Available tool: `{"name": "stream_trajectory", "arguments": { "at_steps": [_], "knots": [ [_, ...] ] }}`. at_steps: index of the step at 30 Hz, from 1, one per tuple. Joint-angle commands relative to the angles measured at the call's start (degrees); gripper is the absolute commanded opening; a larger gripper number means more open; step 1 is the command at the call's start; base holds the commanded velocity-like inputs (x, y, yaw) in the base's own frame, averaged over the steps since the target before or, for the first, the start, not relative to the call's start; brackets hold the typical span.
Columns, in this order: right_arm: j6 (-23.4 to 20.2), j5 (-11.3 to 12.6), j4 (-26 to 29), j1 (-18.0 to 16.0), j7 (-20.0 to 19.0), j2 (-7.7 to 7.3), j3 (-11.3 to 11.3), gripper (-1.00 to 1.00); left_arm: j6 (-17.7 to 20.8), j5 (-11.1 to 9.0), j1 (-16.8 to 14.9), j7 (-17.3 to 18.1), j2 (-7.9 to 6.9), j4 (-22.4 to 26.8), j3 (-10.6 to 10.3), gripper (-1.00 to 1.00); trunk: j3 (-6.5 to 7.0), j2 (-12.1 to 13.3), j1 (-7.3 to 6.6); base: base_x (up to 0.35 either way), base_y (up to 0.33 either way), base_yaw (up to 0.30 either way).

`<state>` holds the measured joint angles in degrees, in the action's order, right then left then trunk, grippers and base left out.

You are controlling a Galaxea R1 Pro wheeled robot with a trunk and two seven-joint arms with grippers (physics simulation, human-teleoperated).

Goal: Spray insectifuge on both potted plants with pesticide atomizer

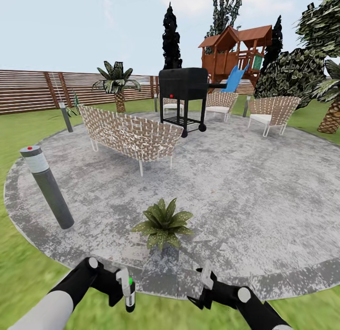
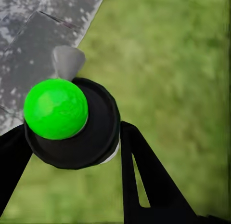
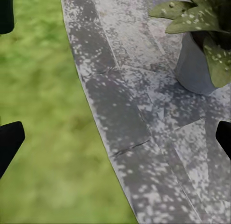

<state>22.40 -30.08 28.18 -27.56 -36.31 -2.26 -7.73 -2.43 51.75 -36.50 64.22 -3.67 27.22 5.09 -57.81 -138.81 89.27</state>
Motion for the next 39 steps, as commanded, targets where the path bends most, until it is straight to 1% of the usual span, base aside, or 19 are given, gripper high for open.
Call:
{"name": "stream_trajectory", "arguments": {
  "at_steps": [1,3,4,5,7,8,9,11,12,13,15,18,20,23,26,29,32,35,39],
  "knots": [
    [0.36,-0.59,0.09,-0.06,0.09,-0.01,-0.12,1.0,-0.27,0.55,0.03,0.26,0.13,0.01,-0.04,-1.0,-0.05,-0.02,-0.01,0.0,0.0,0.0],
    [0.36,-0.59,0.11,-0.11,-0.02,0.09,-0.2,1.0,-0.33,0.57,0.1,0.23,0.91,-0.04,-0.6,-1.0,-0.05,-0.02,-0.01,0.0,0.0,0.0],
    [0.36,-0.6,0.12,-0.12,-0.55,0.26,-0.23,1.0,-0.36,0.64,0.15,0.2,1.6,-0.05,-0.78,-1.0,-0.05,-0.02,-0.01,0.0,0.0,0.0],
    [0.39,-0.6,0.32,-0.13,-2.52,0.4,-0.26,-1.0,-0.37,0.73,0.14,0.06,2.41,-0.06,-0.88,-1.0,-0.05,-0.02,-0.01,0.0,0.0,0.0],
    [0.43,-0.6,1.94,-0.15,-6.84,0.47,-0.26,-1.0,-0.38,0.79,0.12,-0.21,3.33,-0.01,-1.07,-1.0,-0.05,-0.02,-0.01,0.0,0.0,0.0],
    [0.38,-0.58,2.93,-0.16,-8.1,0.58,-0.31,-1.0,-0.38,0.8,0.12,-0.27,3.67,0.0,-1.7,-1.0,-0.05,-0.02,-0.01,0.0,0.0,0.0],
    [0.21,-0.54,3.78,-0.19,-8.78,0.71,-0.33,-1.0,-0.38,0.76,0.12,-0.31,3.9,0.01,-3.06,-1.0,-0.05,-0.02,-0.01,0.0,0.0,0.0],
    [-0.49,-0.45,5.27,-0.21,-9.3,1.12,-0.35,-1.0,-0.38,0.68,0.12,-0.4,4.61,0.02,-6.65,-1.0,-0.05,-0.02,-0.01,0.0,0.0,0.0],
    [-0.68,-0.44,6.03,-0.21,-9.39,1.71,-0.37,-1.0,-0.38,0.62,0.12,-0.4,4.96,0.07,-7.88,-1.0,-0.05,-0.02,-0.01,0.0,0.0,0.0],
    [-0.75,-0.45,6.37,-0.21,-9.42,2.2,-0.39,-1.0,-0.38,0.59,0.11,-0.4,5.28,0.18,-8.36,-1.0,-0.05,-0.02,-0.01,0.0,0.0,0.0],
    [-0.9,-0.55,6.92,-0.22,-9.47,3.74,-0.43,-1.0,-0.43,0.56,0.11,-0.41,6.12,0.61,-9.19,-1.0,-0.05,-0.02,-0.01,0.0,0.0,0.0],
    [-0.95,-0.59,7.11,-0.32,-9.48,4.9,-0.44,-1.0,-0.78,0.37,0.11,-0.42,6.91,0.78,-9.44,-1.0,-0.05,-0.02,-0.01,0.0,0.0,0.0],
    [-0.96,-0.59,7.14,-0.49,-9.48,5.4,-0.44,-1.0,-3.0,0.19,0.11,-0.48,7.35,0.82,-9.42,-1.0,-0.05,-0.02,-0.01,0.0,0.0,0.0],
    [-0.96,-0.6,7.23,-0.78,-9.49,6.05,-0.44,-1.0,-4.17,0.06,0.11,-1.37,7.51,0.96,-9.25,-1.0,-0.05,-0.02,-0.01,0.0,0.0,0.0],
    [-0.96,-0.6,7.24,-0.9,-9.49,6.23,-0.44,-1.0,-4.38,0.03,0.11,-3.98,7.59,0.92,-9.23,-1.0,-0.05,-0.02,-0.01,0.0,0.0,0.0],
    [-0.94,-0.6,7.31,-0.92,-9.49,6.27,-0.44,-1.0,-4.35,0.02,0.11,-5.63,7.95,0.96,-9.22,-1.0,-0.05,-0.02,-0.01,0.0,0.0,0.0],
    [-0.96,-0.6,7.71,-0.94,-9.49,6.29,-0.44,-1.0,-4.34,0.02,0.1,-6.49,8.46,0.99,-9.22,-1.0,-0.05,-0.02,-0.01,0.0,0.0,0.0],
    [-0.96,-0.6,7.91,-0.95,-9.49,6.29,-0.44,-1.0,-4.34,-0.04,0.1,-8.2,8.97,0.99,-9.22,-1.0,-0.05,-0.02,-0.01,0.0,0.0,0.0],
    [-0.96,-0.6,7.94,-0.93,-9.49,6.3,-0.44,-1.0,-4.4,-0.1,0.06,-8.81,9.42,1.02,-9.22,-1.0,-0.05,-0.02,-0.01,0.0,0.0,0.0]
  ]
}}
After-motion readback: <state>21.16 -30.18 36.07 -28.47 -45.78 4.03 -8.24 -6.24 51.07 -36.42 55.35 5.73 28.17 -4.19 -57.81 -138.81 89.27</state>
